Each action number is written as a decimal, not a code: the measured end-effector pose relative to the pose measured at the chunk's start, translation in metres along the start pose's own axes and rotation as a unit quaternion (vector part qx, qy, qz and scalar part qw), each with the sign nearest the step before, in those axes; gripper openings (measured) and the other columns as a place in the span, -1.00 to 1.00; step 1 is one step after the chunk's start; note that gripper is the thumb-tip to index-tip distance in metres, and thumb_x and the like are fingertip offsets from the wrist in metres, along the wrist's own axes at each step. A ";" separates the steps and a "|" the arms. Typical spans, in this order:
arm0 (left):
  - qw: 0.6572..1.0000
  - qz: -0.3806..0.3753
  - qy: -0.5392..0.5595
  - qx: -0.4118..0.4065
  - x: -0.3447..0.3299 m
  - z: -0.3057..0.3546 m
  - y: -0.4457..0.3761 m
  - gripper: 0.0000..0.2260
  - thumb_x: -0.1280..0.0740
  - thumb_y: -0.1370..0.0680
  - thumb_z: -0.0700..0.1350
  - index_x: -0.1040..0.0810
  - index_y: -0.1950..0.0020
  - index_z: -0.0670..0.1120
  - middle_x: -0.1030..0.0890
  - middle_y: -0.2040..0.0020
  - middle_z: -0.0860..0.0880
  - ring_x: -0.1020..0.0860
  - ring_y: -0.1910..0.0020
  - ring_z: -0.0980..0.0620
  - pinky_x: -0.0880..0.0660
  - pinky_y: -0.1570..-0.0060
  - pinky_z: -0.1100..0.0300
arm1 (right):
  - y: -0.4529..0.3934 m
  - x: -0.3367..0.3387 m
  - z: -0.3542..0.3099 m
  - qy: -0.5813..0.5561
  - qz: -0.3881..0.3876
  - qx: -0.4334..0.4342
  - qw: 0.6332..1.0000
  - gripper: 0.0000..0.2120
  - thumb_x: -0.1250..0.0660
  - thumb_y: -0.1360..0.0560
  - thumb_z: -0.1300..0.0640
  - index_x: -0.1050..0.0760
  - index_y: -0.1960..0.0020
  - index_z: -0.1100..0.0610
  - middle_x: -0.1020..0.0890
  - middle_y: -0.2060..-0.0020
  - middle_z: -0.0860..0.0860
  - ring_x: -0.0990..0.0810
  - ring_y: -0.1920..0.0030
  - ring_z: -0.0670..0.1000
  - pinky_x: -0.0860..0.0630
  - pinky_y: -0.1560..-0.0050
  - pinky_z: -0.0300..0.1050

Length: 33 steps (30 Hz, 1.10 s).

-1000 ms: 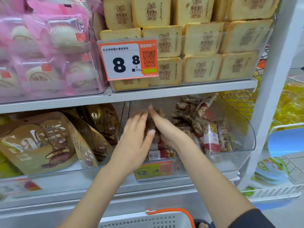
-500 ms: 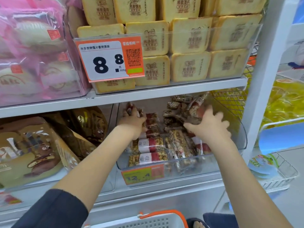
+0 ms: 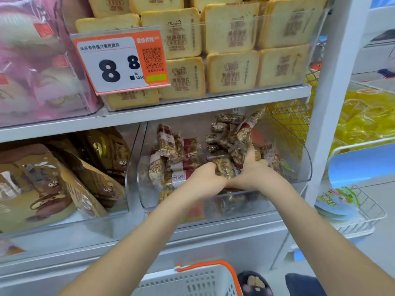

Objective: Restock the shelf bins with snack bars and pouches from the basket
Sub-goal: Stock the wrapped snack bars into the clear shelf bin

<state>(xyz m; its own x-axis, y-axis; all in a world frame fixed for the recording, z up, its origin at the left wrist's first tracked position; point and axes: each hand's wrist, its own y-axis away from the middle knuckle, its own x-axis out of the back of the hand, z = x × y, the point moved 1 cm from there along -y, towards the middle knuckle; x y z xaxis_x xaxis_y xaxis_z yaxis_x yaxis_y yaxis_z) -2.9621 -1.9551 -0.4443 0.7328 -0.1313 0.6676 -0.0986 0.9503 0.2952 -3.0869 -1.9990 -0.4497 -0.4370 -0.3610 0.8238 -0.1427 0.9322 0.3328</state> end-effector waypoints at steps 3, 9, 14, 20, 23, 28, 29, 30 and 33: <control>0.993 -0.014 0.114 0.006 0.002 0.005 -0.009 -0.97 -0.26 -0.49 -0.25 -0.47 0.11 -0.21 -0.57 0.14 -0.11 -0.56 0.20 0.04 -0.56 0.15 0.27 | -0.003 0.000 0.001 -0.047 0.004 0.009 0.999 0.26 -0.46 -0.29 -0.29 0.50 -0.48 -0.05 -0.03 -0.44 0.37 -0.32 -0.37 0.26 -0.34 -0.31 0.05; 0.924 -0.041 0.379 0.033 -0.005 0.011 -0.002 -0.71 -0.18 -0.62 -0.22 -0.38 -0.34 -0.19 -0.49 -0.22 -0.14 -0.48 -0.10 0.00 -0.42 0.01 0.23 | -0.009 0.015 0.016 -0.237 0.007 0.042 0.971 0.22 -0.50 -0.29 -0.21 0.37 -0.52 0.05 -0.21 -0.48 0.17 -0.27 -0.44 0.17 -0.27 -0.37 0.01; 0.910 -0.112 0.397 -0.048 0.001 0.028 0.011 -0.57 -0.23 -0.60 0.07 -0.24 -0.45 0.17 -0.43 -0.33 -0.09 -0.56 -0.04 -0.09 -0.52 -0.05 -0.01 | -0.001 0.035 0.014 -0.415 0.061 0.067 0.905 0.01 -0.45 -0.31 -0.19 0.05 -0.55 0.05 -0.33 -0.43 0.05 -0.35 -0.39 0.11 -0.32 -0.35 -0.01; 0.962 0.077 0.216 -0.145 0.041 0.032 0.030 -0.56 -0.23 -0.54 0.14 -0.30 -0.43 0.19 -0.42 -0.38 0.11 -0.41 -0.31 0.13 -0.31 -0.31 0.09 | 0.019 0.014 -0.039 -0.550 -0.065 0.159 0.817 -0.19 -0.38 -0.29 -0.13 -0.21 -0.43 0.18 -0.57 -0.12 0.14 -0.64 0.05 0.09 -0.62 0.16 0.01; 0.977 0.172 0.062 -0.113 0.063 0.007 0.036 -0.59 -0.15 -0.61 0.10 -0.35 -0.43 0.03 -0.44 -0.35 0.04 -0.38 -0.22 0.17 -0.23 -0.14 0.27 | 0.026 -0.014 -0.072 -0.408 -0.057 0.162 0.897 -0.42 -0.09 -0.55 -0.13 -0.23 -0.42 0.24 -0.55 -0.19 0.25 -0.57 -0.15 0.18 -0.53 -0.11 0.09; 0.970 0.144 -0.196 -0.007 0.060 -0.043 0.034 -0.49 0.03 -0.61 0.22 -0.27 -0.48 0.01 0.02 -0.55 -0.23 0.13 -0.51 -0.25 0.07 -0.46 -0.11 | 0.025 -0.029 -0.085 -0.120 -0.104 0.227 0.961 -0.66 -0.03 -0.62 0.24 -0.45 -0.24 0.40 -0.56 -0.08 0.21 -0.45 0.04 0.03 -0.29 0.17 -0.18; 0.964 0.152 -0.218 -0.021 0.059 -0.046 0.034 -0.49 0.02 -0.61 0.20 -0.20 -0.51 0.02 0.09 -0.56 -0.19 0.20 -0.51 -0.24 0.11 -0.46 -0.11 | 0.021 -0.020 -0.079 -0.142 -0.063 0.215 0.964 -0.68 -0.10 -0.60 0.23 -0.51 -0.17 0.40 -0.57 0.07 0.16 -0.44 0.13 0.02 -0.29 0.23 -0.16; 0.956 0.155 -0.247 -0.035 0.057 -0.048 0.033 -0.48 0.00 -0.61 0.21 -0.12 -0.53 0.06 0.11 -0.56 -0.15 0.23 -0.51 -0.22 0.12 -0.46 -0.11 | 0.014 -0.009 -0.069 -0.198 -0.005 0.195 0.961 -0.71 -0.18 -0.56 0.20 -0.55 -0.12 0.36 -0.59 0.15 0.14 -0.48 0.19 0.02 -0.35 0.25 -0.15; 0.925 0.169 -0.335 -0.061 0.050 -0.049 0.034 -0.45 -0.06 -0.58 0.24 -0.01 -0.54 0.16 0.14 -0.57 -0.09 0.26 -0.51 -0.20 0.17 -0.46 -0.13 | -0.004 0.020 -0.034 -0.238 0.172 0.114 0.949 -0.67 -0.34 -0.47 0.09 -0.48 -0.18 0.22 -0.60 -0.03 0.16 -0.57 -0.05 0.14 -0.54 -0.02 -0.02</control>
<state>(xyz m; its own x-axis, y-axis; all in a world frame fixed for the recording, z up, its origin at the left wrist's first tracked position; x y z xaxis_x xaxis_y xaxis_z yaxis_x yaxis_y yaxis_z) -2.8956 -1.9155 -0.4342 0.0873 0.0726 0.9935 -0.1385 0.9885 -0.0601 -3.0648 -2.0112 -0.4188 -0.8363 -0.0311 0.5474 -0.0838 0.9939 -0.0714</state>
